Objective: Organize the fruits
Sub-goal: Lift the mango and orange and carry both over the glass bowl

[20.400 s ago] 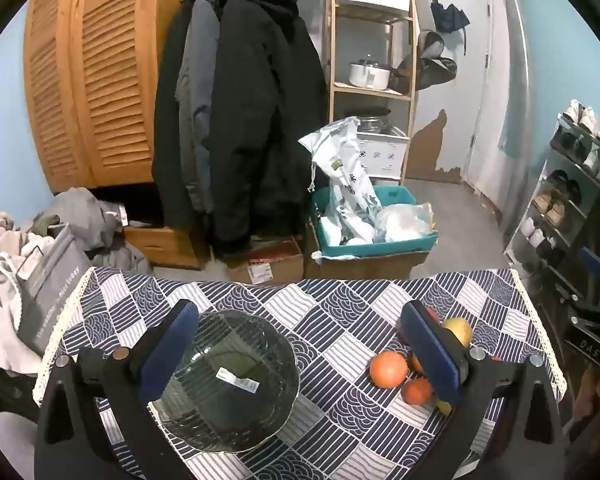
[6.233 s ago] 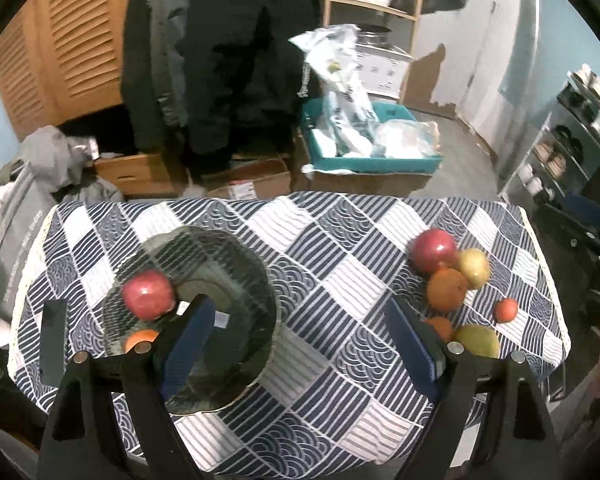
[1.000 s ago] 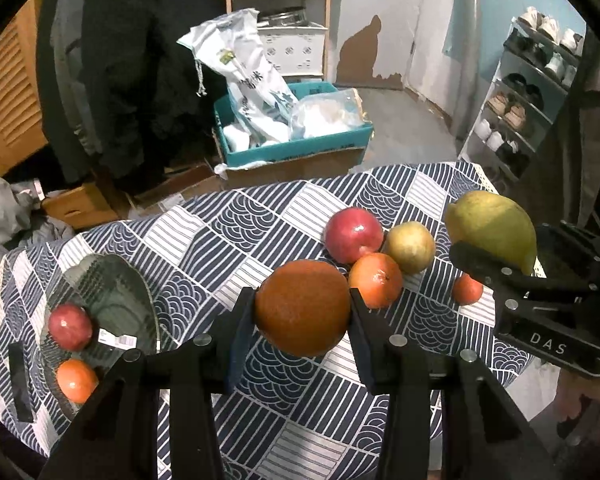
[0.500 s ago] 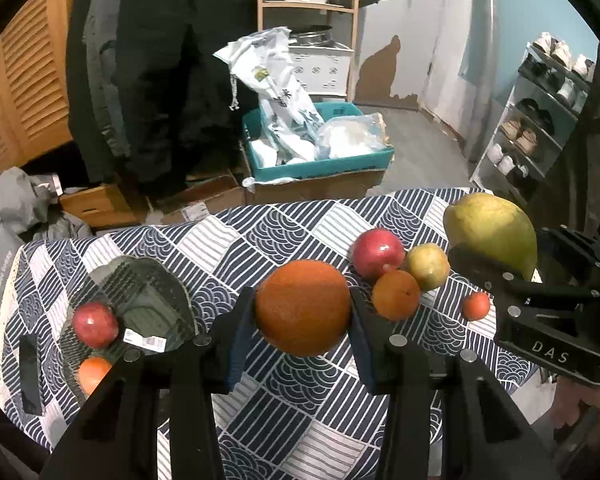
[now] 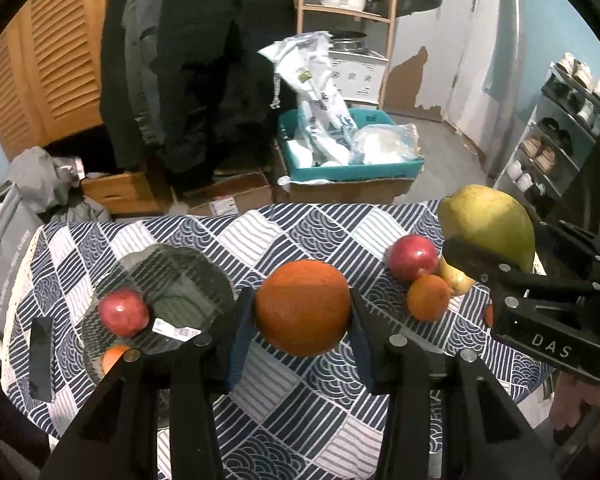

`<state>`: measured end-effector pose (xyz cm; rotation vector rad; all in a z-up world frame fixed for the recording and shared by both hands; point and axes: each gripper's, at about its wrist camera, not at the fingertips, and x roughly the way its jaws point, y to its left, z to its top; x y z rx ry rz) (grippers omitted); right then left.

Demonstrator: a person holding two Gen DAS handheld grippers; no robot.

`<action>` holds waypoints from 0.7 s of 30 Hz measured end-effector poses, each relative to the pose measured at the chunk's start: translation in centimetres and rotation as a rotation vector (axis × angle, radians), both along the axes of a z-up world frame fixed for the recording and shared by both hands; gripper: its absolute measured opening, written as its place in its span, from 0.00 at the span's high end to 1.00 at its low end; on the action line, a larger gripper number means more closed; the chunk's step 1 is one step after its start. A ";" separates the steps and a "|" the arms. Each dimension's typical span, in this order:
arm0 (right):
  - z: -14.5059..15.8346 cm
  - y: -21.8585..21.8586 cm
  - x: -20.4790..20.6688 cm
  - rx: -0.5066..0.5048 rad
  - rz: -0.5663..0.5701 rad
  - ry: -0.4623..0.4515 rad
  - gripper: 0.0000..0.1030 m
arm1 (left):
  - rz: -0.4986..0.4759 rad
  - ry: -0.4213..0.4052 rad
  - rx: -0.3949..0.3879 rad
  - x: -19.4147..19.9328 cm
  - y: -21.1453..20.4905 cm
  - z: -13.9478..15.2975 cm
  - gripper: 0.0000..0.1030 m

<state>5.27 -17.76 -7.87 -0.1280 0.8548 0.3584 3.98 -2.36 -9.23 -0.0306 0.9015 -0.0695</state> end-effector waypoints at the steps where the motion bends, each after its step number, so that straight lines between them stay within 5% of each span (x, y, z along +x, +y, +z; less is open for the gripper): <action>1: 0.0 0.3 0.0 0.000 0.005 0.001 0.34 | 0.008 0.002 -0.001 0.0 0.4 0.0 0.56; 21: -1.0 9.7 2.2 -0.008 0.142 0.035 0.34 | 0.190 0.030 -0.007 -0.6 9.5 -1.8 0.56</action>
